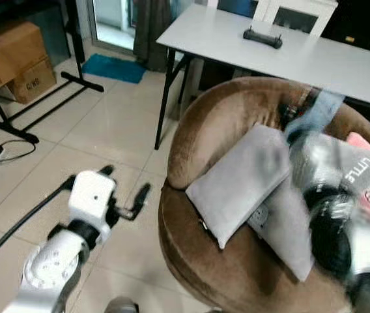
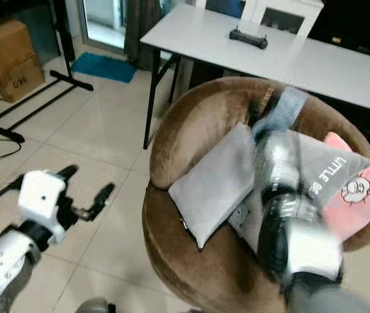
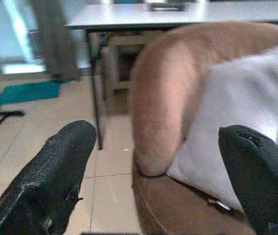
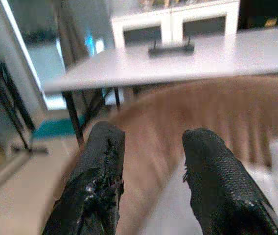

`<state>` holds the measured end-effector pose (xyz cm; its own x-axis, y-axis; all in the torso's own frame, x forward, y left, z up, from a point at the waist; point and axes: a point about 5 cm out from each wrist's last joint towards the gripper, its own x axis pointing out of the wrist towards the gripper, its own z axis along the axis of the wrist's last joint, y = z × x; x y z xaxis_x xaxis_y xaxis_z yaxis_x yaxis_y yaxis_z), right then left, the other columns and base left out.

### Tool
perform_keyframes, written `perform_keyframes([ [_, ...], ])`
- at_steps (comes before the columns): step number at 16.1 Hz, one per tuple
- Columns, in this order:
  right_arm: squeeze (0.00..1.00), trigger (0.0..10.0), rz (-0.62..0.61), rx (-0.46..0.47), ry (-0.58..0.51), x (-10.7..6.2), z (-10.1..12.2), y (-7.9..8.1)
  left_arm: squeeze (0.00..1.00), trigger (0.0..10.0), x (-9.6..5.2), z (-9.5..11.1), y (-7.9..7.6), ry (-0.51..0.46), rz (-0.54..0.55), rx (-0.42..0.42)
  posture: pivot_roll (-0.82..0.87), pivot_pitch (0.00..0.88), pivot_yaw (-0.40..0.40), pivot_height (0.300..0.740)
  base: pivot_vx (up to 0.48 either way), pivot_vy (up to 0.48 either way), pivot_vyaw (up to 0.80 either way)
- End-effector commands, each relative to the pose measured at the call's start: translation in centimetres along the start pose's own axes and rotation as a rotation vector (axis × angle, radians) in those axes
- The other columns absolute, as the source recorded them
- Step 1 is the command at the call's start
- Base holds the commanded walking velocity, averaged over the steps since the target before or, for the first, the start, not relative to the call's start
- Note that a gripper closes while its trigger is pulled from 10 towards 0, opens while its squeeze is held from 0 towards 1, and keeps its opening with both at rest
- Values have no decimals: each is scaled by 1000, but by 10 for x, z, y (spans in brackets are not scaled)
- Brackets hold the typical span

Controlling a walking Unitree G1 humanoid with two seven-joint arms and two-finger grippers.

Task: Move the pillow to the sofa from floor

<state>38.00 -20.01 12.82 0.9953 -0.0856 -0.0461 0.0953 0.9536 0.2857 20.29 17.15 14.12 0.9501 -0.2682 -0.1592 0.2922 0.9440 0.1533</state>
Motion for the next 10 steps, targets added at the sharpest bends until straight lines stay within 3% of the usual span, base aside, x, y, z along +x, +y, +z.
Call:
perform_keyframes([
  [1, 0, 10000, 14, -27, -48, 2, 12, -1, 133, 10000, 0, -1, 2, -4, 25, -5, 137, 0, -140, 740, 0, 0, 0],
  [2, 0, 10000, 14, -68, -52, -19, -5, -7, 137, 10000, 1, -8, 12, 3, 134, 24, 113, 0, -123, 740, 0, 0, 0],
  [3, 0, 10000, 24, -87, -56, -53, -18, -7, 141, 10000, 4, -8, 21, -12, 213, 63, 105, 0, -116, 740, 0, 0, 0],
  [5, 0, 10000, 9, -88, -53, -72, -24, -3, 145, 10000, 9, -6, 23, -24, 229, 78, 96, 0, -111, 740, 0, 0, 0],
  [6, 0, 10000, 13, -101, -56, -89, -31, 5, 145, 10000, 12, -4, 23, -40, 239, 84, 91, 0, -106, 740, 0, -442, 0],
  [8, 0, 10000, 32, -84, -9, -100, -44, 19, 145, 10000, 15, -1, 22, -64, 226, 102, 95, 0, -102, 740, 0, -480, 0],
  [10, 0, 10000, 29, -93, 23, -103, -38, 22, 141, 10000, 20, 0, 23, -81, 230, 110, 101, 0, -104, 740, 0, -480, -534],
])
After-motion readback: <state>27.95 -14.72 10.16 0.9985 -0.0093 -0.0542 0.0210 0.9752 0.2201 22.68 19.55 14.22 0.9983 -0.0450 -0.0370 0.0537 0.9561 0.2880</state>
